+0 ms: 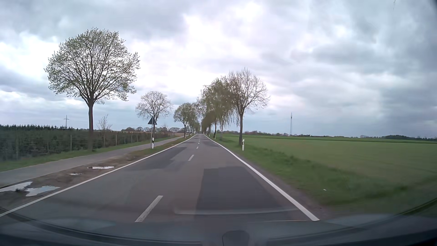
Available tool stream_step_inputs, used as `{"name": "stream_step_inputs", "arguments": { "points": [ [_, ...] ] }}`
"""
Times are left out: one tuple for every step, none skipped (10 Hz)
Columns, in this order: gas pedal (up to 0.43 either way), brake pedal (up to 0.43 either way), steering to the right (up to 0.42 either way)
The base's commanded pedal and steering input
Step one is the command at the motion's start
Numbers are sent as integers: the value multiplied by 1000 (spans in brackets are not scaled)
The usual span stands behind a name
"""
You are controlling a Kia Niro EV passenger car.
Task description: Follow the waypoints while adhering to traffic rules and regulations
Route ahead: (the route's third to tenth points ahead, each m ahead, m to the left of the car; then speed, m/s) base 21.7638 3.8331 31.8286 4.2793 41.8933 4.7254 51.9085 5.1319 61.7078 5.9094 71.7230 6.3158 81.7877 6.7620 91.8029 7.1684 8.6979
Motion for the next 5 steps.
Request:
{"name": "stream_step_inputs", "arguments": {
  "points": [
    [197,0,-4],
    [197,0,-4],
    [209,0,-4],
    [209,0,-4],
    [209,0,-4]
  ]
}}
